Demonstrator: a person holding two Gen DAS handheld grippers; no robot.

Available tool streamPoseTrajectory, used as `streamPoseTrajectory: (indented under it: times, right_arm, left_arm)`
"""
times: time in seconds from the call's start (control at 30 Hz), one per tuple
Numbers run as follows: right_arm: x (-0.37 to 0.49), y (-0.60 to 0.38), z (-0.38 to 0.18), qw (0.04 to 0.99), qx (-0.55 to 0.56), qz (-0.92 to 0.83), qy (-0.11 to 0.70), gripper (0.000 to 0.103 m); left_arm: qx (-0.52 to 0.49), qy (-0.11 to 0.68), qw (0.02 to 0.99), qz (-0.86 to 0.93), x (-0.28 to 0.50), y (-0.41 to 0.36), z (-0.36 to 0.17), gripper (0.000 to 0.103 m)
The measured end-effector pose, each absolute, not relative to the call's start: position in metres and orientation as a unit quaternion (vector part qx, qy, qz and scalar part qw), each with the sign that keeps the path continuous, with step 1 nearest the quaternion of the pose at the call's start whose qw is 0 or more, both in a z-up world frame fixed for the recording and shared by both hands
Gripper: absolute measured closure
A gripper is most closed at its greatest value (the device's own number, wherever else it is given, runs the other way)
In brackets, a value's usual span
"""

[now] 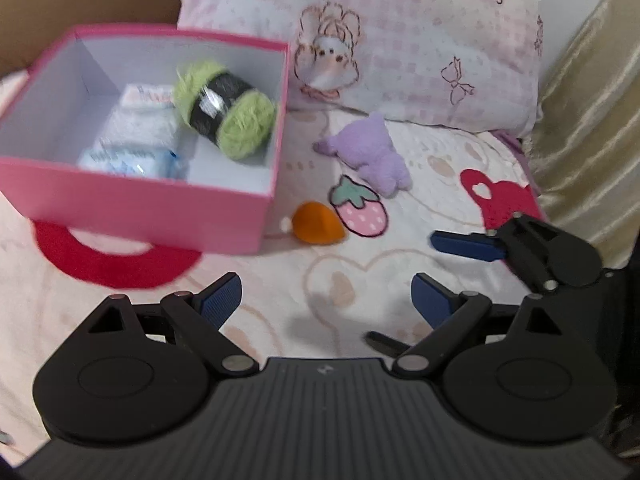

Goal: Organize objects
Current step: 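Move the left gripper down to the orange makeup sponge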

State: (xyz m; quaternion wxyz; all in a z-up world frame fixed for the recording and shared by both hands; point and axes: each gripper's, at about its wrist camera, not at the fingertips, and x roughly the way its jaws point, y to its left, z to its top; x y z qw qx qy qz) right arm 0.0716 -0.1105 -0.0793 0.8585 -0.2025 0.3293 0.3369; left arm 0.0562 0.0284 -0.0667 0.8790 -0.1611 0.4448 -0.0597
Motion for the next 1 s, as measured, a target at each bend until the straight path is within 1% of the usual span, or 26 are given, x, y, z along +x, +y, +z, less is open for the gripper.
streamPoseTrajectory:
  times: [0.23,0.33,0.43,0.6,0.67,0.77,0.8,0.87,1.0]
  right_arm:
    - [0.093,-0.113,-0.104,0.86,-0.189,0.316,0.354,0.016]
    - [0.101,-0.115,-0.114,0.86,-0.181,0.316,0.357,0.02]
    - [0.108,-0.114,-0.123,0.86,-0.183,0.319,0.354,0.025]
    - [0.116,-0.111,-0.134,0.865,-0.194,0.314,0.341,0.038]
    - [0.121,-0.111,-0.137,0.867,-0.188,0.312,0.34,0.04]
    - [0.128,-0.113,-0.14,0.87,-0.18,0.313,0.335,0.041]
    - [0.13,-0.113,-0.142,0.87,-0.176,0.315,0.336,0.044]
    - [0.134,-0.111,-0.146,0.867,-0.168,0.317,0.345,0.044]
    - [0.134,-0.109,-0.153,0.869,-0.149,0.318,0.347,0.045]
  left_arm:
    - [-0.203,0.424,0.881,-0.057,0.061,0.03,-0.104,0.013]
    - [-0.228,0.407,0.883,-0.056,0.064,0.037,-0.118,0.015]
    - [-0.23,0.377,0.895,-0.061,0.065,0.038,-0.124,0.016]
    - [-0.252,0.357,0.897,-0.064,0.07,0.035,-0.136,0.026]
    - [-0.24,0.356,0.902,-0.056,0.073,0.029,-0.14,0.035]
    - [-0.227,0.345,0.91,-0.048,0.076,0.023,-0.144,0.039]
    - [-0.227,0.341,0.911,-0.045,0.078,0.021,-0.145,0.04]
    - [-0.229,0.336,0.913,-0.032,0.082,0.02,-0.147,0.047]
    - [-0.244,0.334,0.91,-0.013,0.091,0.021,-0.151,0.051]
